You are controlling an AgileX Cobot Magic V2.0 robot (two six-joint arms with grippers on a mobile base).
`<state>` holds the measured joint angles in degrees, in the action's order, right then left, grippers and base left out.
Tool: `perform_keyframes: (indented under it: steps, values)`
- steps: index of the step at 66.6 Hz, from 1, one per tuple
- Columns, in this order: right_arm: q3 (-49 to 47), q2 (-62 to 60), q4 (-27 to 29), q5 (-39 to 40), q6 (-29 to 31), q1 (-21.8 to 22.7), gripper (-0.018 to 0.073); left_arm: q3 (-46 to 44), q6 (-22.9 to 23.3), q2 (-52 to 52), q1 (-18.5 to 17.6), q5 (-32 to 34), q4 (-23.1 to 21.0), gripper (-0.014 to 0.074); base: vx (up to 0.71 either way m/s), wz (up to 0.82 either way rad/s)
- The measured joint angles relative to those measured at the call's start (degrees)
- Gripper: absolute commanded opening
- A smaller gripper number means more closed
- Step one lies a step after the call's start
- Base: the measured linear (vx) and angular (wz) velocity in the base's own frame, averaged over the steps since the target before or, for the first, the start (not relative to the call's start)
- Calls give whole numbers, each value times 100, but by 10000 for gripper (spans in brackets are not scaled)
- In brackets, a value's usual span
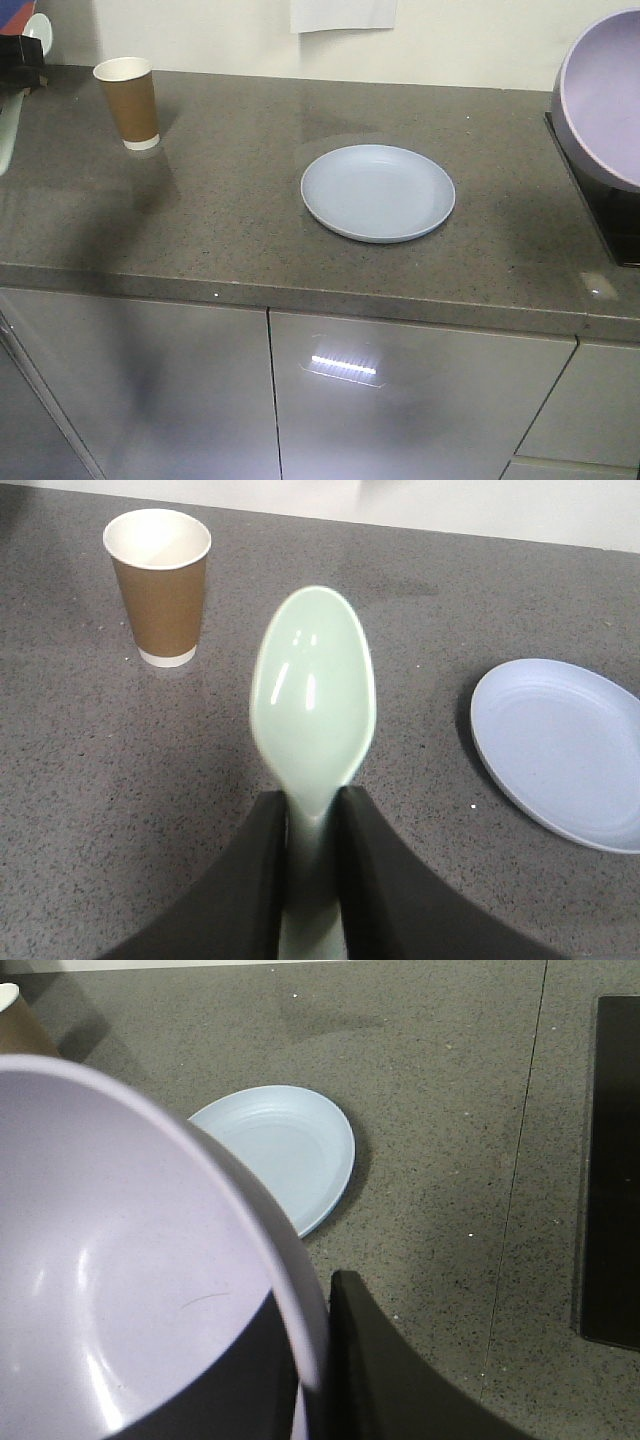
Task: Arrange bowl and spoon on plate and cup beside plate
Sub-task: 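Drive the base toward the pale blue plate on the far counter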
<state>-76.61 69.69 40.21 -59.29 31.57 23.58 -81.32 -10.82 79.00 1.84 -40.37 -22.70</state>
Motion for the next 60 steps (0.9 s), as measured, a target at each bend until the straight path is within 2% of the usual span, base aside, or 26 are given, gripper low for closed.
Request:
perform_keyframes:
  steps: [60]
  values:
    - [0, 0, 0, 0, 0, 0, -6, 0, 0, 0, 0, 0, 0, -7, 6, -5]
